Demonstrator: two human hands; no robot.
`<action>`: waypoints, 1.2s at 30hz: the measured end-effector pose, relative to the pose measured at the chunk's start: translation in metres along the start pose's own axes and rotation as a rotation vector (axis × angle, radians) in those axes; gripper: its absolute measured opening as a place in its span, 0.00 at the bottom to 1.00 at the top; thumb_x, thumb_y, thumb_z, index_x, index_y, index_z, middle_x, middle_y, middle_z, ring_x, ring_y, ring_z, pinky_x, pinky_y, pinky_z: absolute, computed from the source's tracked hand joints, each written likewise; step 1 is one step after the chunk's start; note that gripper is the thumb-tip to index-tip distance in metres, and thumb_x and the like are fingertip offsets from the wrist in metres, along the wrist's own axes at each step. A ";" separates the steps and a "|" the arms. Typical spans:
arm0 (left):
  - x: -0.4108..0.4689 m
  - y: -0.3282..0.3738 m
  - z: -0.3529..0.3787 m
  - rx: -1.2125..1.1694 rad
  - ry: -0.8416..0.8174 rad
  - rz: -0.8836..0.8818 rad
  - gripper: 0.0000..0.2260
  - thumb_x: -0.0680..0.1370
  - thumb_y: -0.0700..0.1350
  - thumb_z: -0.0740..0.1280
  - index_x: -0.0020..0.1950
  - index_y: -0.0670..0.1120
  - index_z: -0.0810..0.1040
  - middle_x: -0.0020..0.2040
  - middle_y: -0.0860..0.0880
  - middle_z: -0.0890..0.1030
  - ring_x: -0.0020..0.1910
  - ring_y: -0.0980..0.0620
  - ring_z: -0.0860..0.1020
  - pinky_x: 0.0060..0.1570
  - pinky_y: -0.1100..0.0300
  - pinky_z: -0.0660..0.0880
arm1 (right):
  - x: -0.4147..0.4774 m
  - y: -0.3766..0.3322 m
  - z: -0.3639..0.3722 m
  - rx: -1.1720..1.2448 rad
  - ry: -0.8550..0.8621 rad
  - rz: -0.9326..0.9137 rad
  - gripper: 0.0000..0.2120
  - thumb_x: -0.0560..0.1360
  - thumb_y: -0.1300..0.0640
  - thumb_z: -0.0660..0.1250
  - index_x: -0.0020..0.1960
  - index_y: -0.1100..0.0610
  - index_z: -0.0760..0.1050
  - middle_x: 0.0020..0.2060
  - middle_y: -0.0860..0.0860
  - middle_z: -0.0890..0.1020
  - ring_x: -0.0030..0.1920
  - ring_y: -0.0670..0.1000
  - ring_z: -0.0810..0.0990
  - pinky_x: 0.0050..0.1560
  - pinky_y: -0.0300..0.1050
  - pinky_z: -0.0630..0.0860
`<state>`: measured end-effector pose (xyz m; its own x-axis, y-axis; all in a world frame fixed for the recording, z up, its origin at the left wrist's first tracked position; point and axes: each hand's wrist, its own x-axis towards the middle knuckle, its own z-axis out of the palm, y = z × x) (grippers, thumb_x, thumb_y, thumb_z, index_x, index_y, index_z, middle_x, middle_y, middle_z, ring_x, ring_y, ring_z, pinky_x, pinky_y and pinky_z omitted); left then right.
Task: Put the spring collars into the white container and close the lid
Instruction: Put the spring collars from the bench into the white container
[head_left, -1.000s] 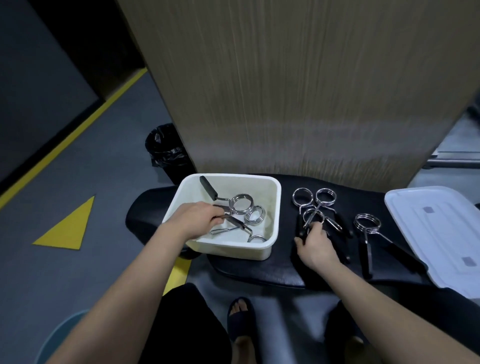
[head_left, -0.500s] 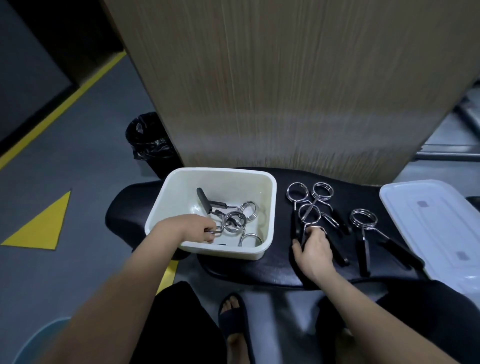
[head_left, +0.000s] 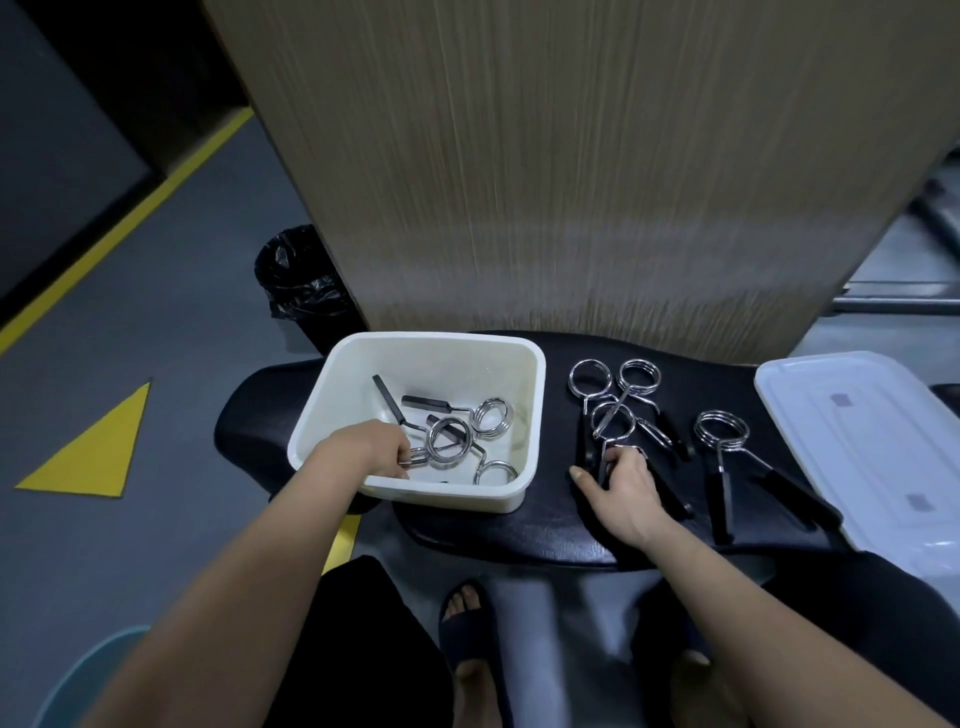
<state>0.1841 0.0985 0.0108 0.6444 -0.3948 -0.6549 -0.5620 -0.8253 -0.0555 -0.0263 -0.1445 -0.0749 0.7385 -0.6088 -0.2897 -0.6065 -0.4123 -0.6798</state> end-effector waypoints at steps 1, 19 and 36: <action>-0.002 -0.001 -0.001 -0.024 0.004 0.007 0.14 0.76 0.53 0.72 0.60 0.51 0.82 0.59 0.51 0.80 0.58 0.49 0.78 0.59 0.55 0.75 | 0.000 0.000 -0.001 0.012 0.000 -0.003 0.28 0.74 0.44 0.71 0.62 0.62 0.68 0.56 0.57 0.73 0.60 0.58 0.72 0.63 0.49 0.68; -0.007 -0.005 -0.009 -0.027 -0.024 0.184 0.22 0.71 0.35 0.66 0.54 0.59 0.86 0.51 0.59 0.85 0.48 0.53 0.82 0.46 0.60 0.79 | 0.007 0.008 0.010 -0.082 0.037 -0.016 0.29 0.74 0.47 0.71 0.65 0.64 0.68 0.59 0.61 0.73 0.62 0.62 0.72 0.64 0.52 0.68; -0.024 -0.004 -0.016 -0.241 0.153 0.049 0.13 0.75 0.57 0.70 0.54 0.52 0.84 0.52 0.53 0.82 0.52 0.50 0.79 0.56 0.52 0.77 | 0.004 -0.006 0.001 -0.111 -0.021 0.045 0.30 0.74 0.42 0.69 0.64 0.64 0.69 0.60 0.61 0.73 0.63 0.62 0.71 0.66 0.51 0.67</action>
<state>0.1795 0.1045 0.0386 0.7003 -0.4778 -0.5304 -0.4666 -0.8687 0.1663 -0.0189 -0.1437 -0.0726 0.7149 -0.6146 -0.3335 -0.6675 -0.4576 -0.5874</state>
